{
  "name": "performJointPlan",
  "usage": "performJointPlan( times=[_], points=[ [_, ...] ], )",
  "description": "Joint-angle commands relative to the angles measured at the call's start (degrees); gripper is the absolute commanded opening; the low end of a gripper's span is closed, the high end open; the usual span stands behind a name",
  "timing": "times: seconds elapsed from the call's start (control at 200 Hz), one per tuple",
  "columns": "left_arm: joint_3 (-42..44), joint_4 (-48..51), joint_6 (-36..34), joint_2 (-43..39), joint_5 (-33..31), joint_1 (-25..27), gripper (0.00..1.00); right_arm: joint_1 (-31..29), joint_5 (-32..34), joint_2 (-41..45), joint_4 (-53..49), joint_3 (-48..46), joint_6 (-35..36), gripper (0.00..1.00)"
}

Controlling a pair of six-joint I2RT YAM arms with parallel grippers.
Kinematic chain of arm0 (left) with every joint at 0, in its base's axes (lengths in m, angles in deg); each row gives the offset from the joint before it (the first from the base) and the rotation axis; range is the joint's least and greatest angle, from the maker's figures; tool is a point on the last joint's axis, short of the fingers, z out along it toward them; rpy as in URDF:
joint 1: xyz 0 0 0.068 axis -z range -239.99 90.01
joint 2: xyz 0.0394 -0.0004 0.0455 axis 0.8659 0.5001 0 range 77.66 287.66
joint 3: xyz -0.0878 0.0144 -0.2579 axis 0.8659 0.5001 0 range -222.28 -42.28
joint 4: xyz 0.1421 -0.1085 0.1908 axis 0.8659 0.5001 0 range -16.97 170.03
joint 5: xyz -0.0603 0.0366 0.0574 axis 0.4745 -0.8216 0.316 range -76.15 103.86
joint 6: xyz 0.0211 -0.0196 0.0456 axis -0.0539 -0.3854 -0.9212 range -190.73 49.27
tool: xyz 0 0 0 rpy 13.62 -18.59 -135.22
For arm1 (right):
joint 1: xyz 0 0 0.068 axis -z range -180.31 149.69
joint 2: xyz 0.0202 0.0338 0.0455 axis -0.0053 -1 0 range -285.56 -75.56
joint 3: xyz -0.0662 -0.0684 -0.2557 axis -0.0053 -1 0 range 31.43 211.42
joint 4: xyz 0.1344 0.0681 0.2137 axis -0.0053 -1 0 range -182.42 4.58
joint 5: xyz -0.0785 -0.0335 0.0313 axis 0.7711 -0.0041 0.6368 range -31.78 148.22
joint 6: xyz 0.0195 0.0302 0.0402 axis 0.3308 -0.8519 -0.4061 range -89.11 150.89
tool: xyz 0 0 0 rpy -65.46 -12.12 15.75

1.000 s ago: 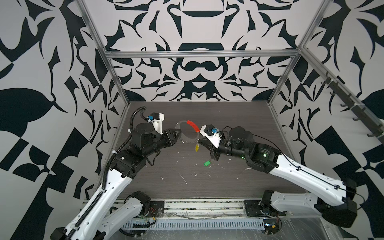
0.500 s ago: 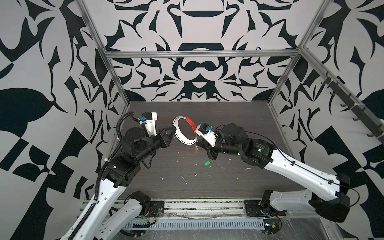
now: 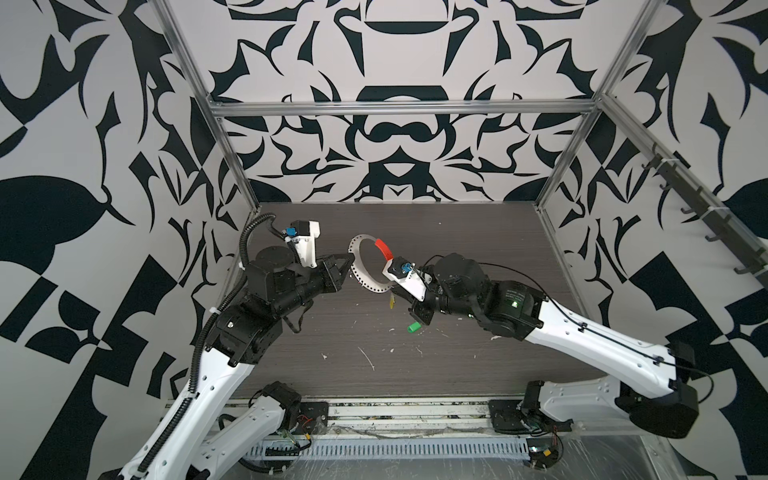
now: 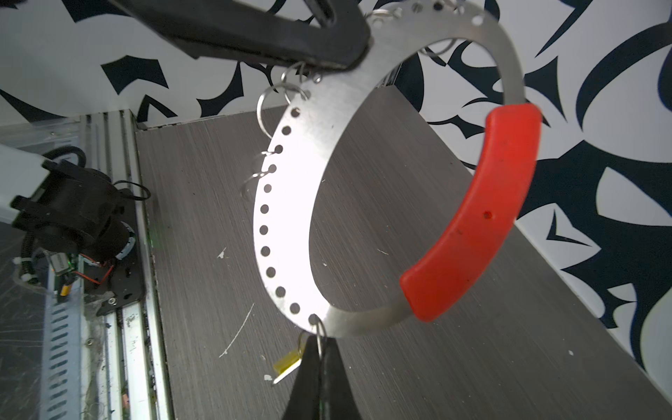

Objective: Remove the keys from the keyring

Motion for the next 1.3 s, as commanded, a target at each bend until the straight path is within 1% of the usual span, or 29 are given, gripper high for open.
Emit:
performJointPlan(
  times=[0.0, 0.18, 0.245, 0.285, 0.335, 0.37, 0.44, 0.505, 0.54, 0.62, 0.64, 0.645, 0.705, 0.745, 0.81, 0.86, 0.89, 0.985, 1.02, 1.09, 1.15, 1.18, 1.22, 1.295],
  points=[
    [-1.1, 6.1, -2.7, -0.8, -2.7, -0.2, 0.00, -0.3, 5.5, 1.7, 6.0, 3.6, 1.9, 0.00],
    [-1.5, 8.1, -3.3, -1.3, -5.5, -0.2, 0.00, -0.4, 6.9, 2.5, 6.6, 3.3, 2.7, 0.00],
    [-1.4, 7.9, -3.5, -1.5, -5.5, -0.2, 0.00, -0.4, 5.8, 2.6, 6.2, 3.3, 2.9, 0.00],
    [-1.4, 7.7, -3.5, -1.4, -5.2, -0.2, 0.00, -0.4, 3.2, 2.6, 5.7, 3.4, 3.1, 0.00],
    [-1.3, 7.2, -3.6, -1.1, -4.4, -0.2, 0.00, -0.4, -4.7, 3.0, 5.6, 3.4, 3.4, 0.00],
    [-1.2, 7.0, -3.5, -0.8, -3.9, -0.2, 0.00, -0.3, -8.7, 3.4, 6.3, 2.9, 3.4, 0.00],
    [-1.1, 6.9, -3.6, -0.3, -3.6, -0.2, 0.00, -0.2, -14.6, 3.7, 6.4, 3.1, 3.2, 0.00],
    [-0.9, 6.9, -3.6, -0.1, -3.3, -0.2, 0.00, 0.2, -18.0, 3.1, 5.4, 4.2, 3.0, 0.00],
    [-1.0, 7.0, -3.5, 0.0, -3.3, -0.2, 0.00, 0.2, -17.2, 2.9, 5.2, 4.5, 2.7, 0.00],
    [-1.0, 7.5, -3.6, -0.2, -4.0, -0.2, 0.00, 0.2, -9.6, 2.8, 5.7, 4.3, 2.0, 0.00],
    [-1.0, 7.8, -3.6, -0.4, -4.4, -0.2, 0.00, 0.2, -7.0, 2.8, 6.1, 4.2, 1.7, 0.00],
    [-1.1, 7.8, -3.6, -0.4, -4.5, -0.2, 0.00, 0.2, -5.5, 2.9, 6.3, 4.2, 1.5, 0.00],
    [-1.0, 8.3, -3.6, -0.8, -5.3, -0.2, 0.00, 0.2, 0.6, 3.7, 7.8, 3.1, 1.0, 0.00],
    [-1.0, 8.6, -3.6, -0.8, -5.5, -0.2, 0.00, 0.2, 2.3, 5.0, 9.9, 1.4, 0.9, 0.00],
    [-0.7, 8.9, -3.5, -0.5, -5.5, -0.2, 0.00, 0.4, -1.1, 6.8, 12.5, 0.0, 0.3, 0.00],
    [-0.4, 9.0, -3.1, -0.3, -5.5, -0.2, 0.00, 0.7, -8.4, 7.7, 12.4, -0.4, 0.5, 0.00],
    [-0.3, 8.9, -2.9, -0.1, -5.5, -0.2, 0.00, 0.7, -11.5, 8.2, 13.3, -1.0, 0.3, 0.00],
    [-0.2, 9.2, -2.7, 0.2, -6.4, -0.2, 0.00, 1.6, -14.3, 9.4, 14.2, -1.4, -1.0, 0.00],
    [-0.1, 9.1, -2.8, 0.2, -6.4, -0.2, 0.00, 2.6, -16.4, 9.8, 14.4, -1.4, -1.9, 0.00],
    [-0.2, 8.6, -2.8, 0.2, -5.8, -0.2, 0.00, 5.0, -23.7, 7.8, 11.4, 1.1, -3.4, 0.00],
    [-0.2, 8.0, -2.8, 0.2, -5.0, -0.2, 0.00, 5.7, -28.3, 5.8, 7.8, 3.2, -3.6, 0.00],
    [-0.4, 8.1, -2.8, 0.3, -4.8, -0.2, 0.00, 5.7, -28.0, 5.3, 7.6, 3.2, -3.7, 0.00],
    [-0.6, 8.3, -2.8, 0.4, -4.8, -0.2, 0.00, 5.7, -24.5, 5.4, 8.1, 2.6, -3.8, 0.00],
    [-0.6, 8.5, -2.7, 0.5, -4.7, -0.2, 0.00, 5.7, -18.1, 7.0, 12.1, 0.5, -4.6, 0.00]
  ],
)
